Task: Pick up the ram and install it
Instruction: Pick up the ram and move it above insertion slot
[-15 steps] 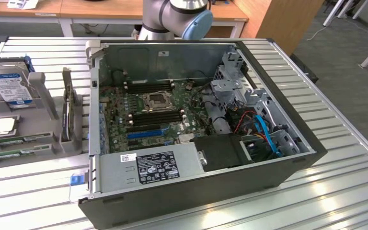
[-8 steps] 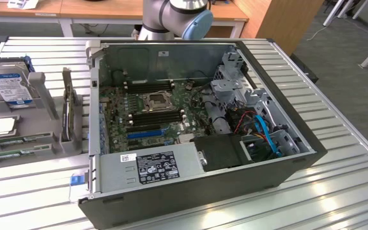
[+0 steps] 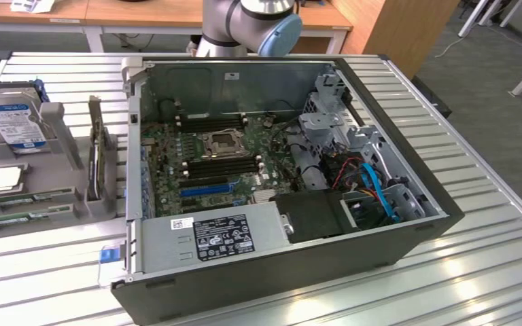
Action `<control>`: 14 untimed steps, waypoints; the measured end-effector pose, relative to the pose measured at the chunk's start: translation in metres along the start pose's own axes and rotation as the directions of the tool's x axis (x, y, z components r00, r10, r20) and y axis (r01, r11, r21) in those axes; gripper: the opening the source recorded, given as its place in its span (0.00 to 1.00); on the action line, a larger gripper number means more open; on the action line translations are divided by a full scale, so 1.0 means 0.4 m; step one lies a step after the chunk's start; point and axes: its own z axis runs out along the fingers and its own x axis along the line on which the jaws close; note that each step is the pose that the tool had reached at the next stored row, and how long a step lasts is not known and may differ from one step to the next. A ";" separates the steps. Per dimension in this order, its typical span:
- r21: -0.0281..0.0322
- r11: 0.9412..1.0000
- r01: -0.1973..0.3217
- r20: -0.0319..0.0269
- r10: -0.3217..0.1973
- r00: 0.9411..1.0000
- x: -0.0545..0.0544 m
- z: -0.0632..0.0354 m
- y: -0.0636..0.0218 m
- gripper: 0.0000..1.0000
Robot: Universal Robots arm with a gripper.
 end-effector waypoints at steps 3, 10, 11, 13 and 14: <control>0.000 1.000 0.000 0.000 0.000 1.000 0.000 0.006 0.000 0.31; 0.000 1.000 0.000 0.000 0.000 1.000 0.000 0.021 -0.001 0.31; 0.000 1.000 0.000 0.000 0.000 1.000 0.001 0.023 -0.001 0.31; 0.000 1.000 0.000 0.000 0.000 1.000 0.001 0.028 -0.001 0.31; 0.000 1.000 0.000 0.000 0.000 1.000 0.001 0.030 -0.001 0.31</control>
